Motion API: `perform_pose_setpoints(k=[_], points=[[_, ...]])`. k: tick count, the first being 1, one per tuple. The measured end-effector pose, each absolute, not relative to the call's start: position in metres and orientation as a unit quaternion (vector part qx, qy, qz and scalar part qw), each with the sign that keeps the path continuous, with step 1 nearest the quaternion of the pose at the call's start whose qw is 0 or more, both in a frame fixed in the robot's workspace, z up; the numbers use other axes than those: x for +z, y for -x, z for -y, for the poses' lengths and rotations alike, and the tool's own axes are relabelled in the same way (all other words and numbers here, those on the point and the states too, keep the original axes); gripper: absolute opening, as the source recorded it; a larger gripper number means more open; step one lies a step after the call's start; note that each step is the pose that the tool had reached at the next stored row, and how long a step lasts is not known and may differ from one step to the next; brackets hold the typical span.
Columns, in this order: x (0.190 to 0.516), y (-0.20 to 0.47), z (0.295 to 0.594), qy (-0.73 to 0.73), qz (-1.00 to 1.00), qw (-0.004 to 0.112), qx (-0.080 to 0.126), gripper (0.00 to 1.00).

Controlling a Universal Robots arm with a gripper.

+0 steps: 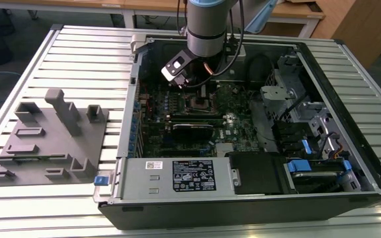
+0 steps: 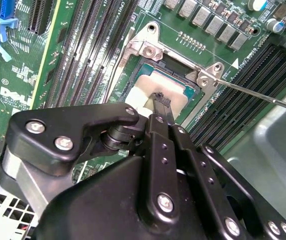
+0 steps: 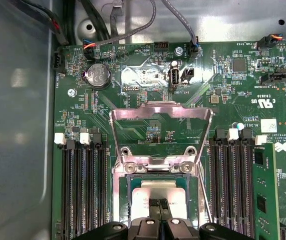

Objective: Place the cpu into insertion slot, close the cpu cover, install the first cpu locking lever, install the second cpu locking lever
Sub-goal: 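Place the cpu into insertion slot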

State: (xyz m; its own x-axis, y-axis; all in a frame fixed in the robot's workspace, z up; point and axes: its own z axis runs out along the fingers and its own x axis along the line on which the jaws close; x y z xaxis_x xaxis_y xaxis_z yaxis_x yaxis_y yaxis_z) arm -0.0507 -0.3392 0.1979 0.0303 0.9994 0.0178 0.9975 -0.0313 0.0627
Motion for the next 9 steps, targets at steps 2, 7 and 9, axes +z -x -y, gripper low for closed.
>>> perform_pose_setpoints(k=[2,7,9], points=[[0.1978,0.0507,0.3392,-0.718,-0.696,0.016,0.028,0.11],[0.1994,0.0505,0.3388,-0.718,-0.696,0.016,0.03,0.11],[0.2037,0.0506,0.3391,-0.718,-0.696,0.016,0.029,0.11]])
